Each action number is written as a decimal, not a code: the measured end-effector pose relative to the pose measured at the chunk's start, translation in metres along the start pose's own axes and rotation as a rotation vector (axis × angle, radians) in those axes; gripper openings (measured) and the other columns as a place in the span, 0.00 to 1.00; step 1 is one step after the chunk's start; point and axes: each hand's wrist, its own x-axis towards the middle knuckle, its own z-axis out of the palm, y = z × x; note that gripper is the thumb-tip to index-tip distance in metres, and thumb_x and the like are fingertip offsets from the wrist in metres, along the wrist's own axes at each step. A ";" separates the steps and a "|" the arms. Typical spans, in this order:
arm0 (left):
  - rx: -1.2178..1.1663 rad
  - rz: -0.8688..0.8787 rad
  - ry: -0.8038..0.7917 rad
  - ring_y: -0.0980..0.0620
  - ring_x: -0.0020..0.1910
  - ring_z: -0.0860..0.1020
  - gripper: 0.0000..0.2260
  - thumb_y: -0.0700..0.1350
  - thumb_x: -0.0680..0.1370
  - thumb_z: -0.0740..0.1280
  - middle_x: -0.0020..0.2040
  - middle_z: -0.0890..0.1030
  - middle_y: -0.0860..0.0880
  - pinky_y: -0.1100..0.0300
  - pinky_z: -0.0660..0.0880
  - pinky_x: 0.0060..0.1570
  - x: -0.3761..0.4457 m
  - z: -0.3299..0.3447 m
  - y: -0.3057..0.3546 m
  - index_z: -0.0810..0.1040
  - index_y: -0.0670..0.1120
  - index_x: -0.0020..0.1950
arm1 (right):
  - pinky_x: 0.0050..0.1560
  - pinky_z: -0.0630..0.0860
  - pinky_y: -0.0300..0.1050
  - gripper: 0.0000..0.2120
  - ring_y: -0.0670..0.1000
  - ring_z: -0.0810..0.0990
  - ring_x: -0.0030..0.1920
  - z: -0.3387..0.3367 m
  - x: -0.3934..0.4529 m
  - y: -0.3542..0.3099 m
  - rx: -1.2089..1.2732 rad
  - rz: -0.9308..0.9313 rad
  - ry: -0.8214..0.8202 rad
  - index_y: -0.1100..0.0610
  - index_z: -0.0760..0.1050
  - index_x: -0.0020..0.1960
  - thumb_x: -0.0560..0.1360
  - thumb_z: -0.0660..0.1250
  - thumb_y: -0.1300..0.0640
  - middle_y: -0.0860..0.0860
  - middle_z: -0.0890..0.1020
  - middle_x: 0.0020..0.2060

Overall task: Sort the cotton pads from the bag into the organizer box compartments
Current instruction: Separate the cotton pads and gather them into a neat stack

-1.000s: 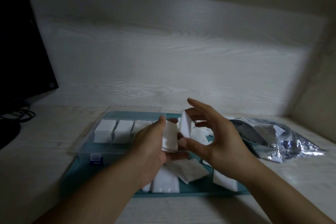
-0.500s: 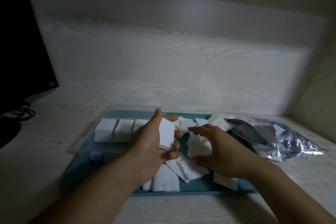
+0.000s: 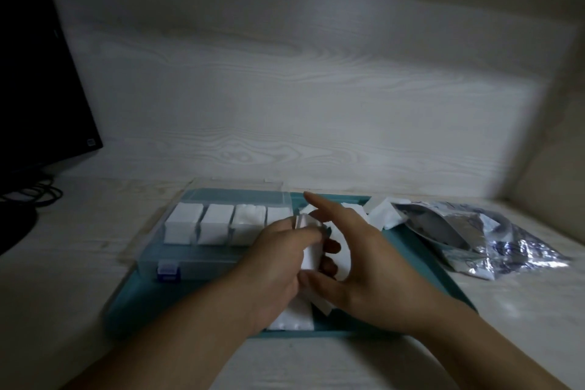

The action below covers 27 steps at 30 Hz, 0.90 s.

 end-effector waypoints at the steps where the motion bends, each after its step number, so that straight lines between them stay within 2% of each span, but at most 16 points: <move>1: 0.023 0.008 -0.004 0.40 0.49 0.78 0.12 0.37 0.80 0.62 0.53 0.83 0.36 0.51 0.76 0.45 -0.001 0.000 0.000 0.81 0.45 0.60 | 0.61 0.71 0.38 0.41 0.36 0.71 0.55 0.001 0.000 0.000 -0.014 -0.017 0.000 0.39 0.52 0.77 0.71 0.72 0.45 0.35 0.70 0.60; 3: 0.065 0.014 -0.005 0.41 0.47 0.79 0.12 0.34 0.79 0.63 0.51 0.83 0.36 0.53 0.76 0.40 -0.001 -0.001 0.000 0.80 0.43 0.59 | 0.56 0.70 0.36 0.40 0.37 0.71 0.50 0.002 0.000 0.000 -0.063 -0.069 -0.005 0.44 0.54 0.78 0.72 0.71 0.46 0.36 0.70 0.54; 5: 0.105 0.009 0.008 0.40 0.44 0.79 0.12 0.33 0.77 0.64 0.47 0.83 0.35 0.54 0.76 0.36 0.000 -0.001 -0.001 0.80 0.41 0.58 | 0.55 0.68 0.34 0.40 0.38 0.70 0.50 0.003 0.000 0.000 -0.125 -0.102 -0.008 0.49 0.55 0.78 0.72 0.70 0.47 0.40 0.71 0.53; 7: 0.143 0.003 0.025 0.40 0.43 0.79 0.11 0.33 0.77 0.65 0.44 0.83 0.35 0.54 0.76 0.35 0.000 -0.001 -0.002 0.80 0.40 0.57 | 0.57 0.66 0.34 0.41 0.40 0.69 0.52 0.004 0.000 -0.001 -0.189 -0.130 -0.020 0.52 0.54 0.79 0.72 0.70 0.47 0.43 0.71 0.55; 10: 0.178 -0.017 0.051 0.41 0.39 0.79 0.08 0.34 0.78 0.65 0.41 0.82 0.36 0.55 0.75 0.33 0.000 0.001 0.001 0.80 0.38 0.56 | 0.61 0.69 0.39 0.41 0.46 0.71 0.57 0.006 0.001 -0.004 -0.269 -0.192 -0.034 0.55 0.54 0.79 0.72 0.70 0.48 0.47 0.74 0.59; 15: 0.205 -0.056 0.077 0.41 0.41 0.78 0.06 0.37 0.79 0.65 0.44 0.81 0.36 0.52 0.75 0.37 -0.002 0.005 0.005 0.79 0.37 0.54 | 0.56 0.65 0.33 0.42 0.44 0.70 0.52 0.008 0.001 -0.006 -0.275 -0.210 0.001 0.56 0.55 0.78 0.71 0.72 0.50 0.47 0.73 0.56; 17: 0.193 -0.064 0.082 0.42 0.40 0.78 0.06 0.38 0.80 0.64 0.42 0.80 0.38 0.53 0.75 0.35 -0.004 0.003 0.005 0.79 0.38 0.53 | 0.57 0.64 0.32 0.43 0.44 0.70 0.53 0.009 0.001 -0.006 -0.255 -0.225 0.010 0.57 0.54 0.79 0.70 0.73 0.52 0.46 0.72 0.56; 20: 0.144 -0.102 0.070 0.41 0.43 0.78 0.05 0.38 0.80 0.64 0.43 0.80 0.37 0.52 0.75 0.38 -0.004 0.002 0.005 0.78 0.38 0.51 | 0.61 0.64 0.33 0.44 0.46 0.70 0.57 0.012 0.000 -0.006 -0.241 -0.251 0.010 0.58 0.53 0.79 0.70 0.73 0.54 0.47 0.73 0.59; 24: 0.118 -0.110 0.032 0.45 0.36 0.76 0.05 0.35 0.79 0.63 0.37 0.78 0.40 0.58 0.73 0.30 -0.002 -0.002 0.005 0.78 0.39 0.46 | 0.62 0.65 0.35 0.44 0.47 0.70 0.58 0.013 -0.001 -0.004 -0.242 -0.252 0.018 0.58 0.53 0.79 0.70 0.73 0.54 0.48 0.73 0.60; 27: 0.114 -0.083 0.009 0.45 0.35 0.76 0.06 0.35 0.79 0.62 0.36 0.78 0.41 0.59 0.74 0.28 -0.001 -0.004 0.004 0.78 0.40 0.46 | 0.64 0.65 0.36 0.44 0.48 0.71 0.59 0.014 -0.001 -0.006 -0.225 -0.248 0.023 0.57 0.52 0.79 0.70 0.72 0.53 0.48 0.73 0.61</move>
